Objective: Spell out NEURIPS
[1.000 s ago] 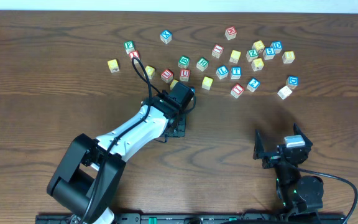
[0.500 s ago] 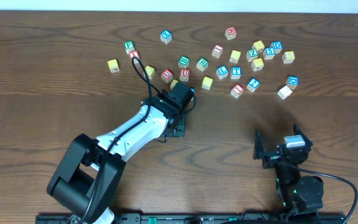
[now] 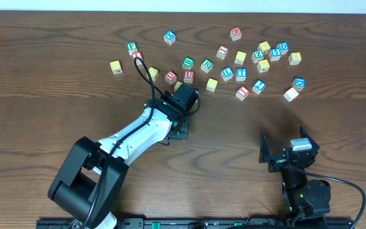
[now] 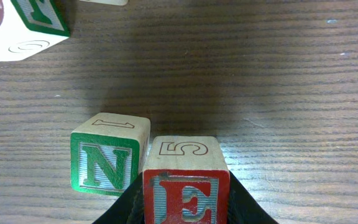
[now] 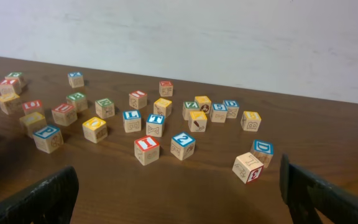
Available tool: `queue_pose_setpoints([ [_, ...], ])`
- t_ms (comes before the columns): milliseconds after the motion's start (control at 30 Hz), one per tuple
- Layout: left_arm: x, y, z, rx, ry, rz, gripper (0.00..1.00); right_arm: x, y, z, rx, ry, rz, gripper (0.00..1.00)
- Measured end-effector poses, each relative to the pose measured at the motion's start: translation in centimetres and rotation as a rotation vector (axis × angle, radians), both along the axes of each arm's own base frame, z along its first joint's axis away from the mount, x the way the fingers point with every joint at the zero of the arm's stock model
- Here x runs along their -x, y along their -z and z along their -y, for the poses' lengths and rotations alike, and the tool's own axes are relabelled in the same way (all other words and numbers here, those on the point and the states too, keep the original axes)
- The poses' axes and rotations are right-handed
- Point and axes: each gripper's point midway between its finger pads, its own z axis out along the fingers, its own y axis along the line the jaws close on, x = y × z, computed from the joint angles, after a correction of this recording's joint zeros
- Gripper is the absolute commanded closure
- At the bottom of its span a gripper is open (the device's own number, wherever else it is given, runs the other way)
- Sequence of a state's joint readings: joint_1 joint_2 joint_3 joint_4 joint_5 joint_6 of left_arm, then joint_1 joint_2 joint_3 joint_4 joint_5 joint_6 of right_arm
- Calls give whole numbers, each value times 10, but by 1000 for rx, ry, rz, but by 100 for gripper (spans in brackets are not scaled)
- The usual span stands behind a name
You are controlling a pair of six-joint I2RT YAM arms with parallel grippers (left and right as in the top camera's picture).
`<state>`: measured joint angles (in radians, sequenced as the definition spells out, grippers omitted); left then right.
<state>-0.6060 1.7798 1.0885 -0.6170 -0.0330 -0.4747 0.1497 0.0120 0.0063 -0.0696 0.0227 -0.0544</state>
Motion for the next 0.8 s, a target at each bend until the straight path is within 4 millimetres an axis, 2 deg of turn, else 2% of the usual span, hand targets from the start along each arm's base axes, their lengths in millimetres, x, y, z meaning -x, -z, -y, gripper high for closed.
queue_pose_setpoints([
  [800,-3,-1,5,21,14,12,93,0,0,0,0,0,0,1],
])
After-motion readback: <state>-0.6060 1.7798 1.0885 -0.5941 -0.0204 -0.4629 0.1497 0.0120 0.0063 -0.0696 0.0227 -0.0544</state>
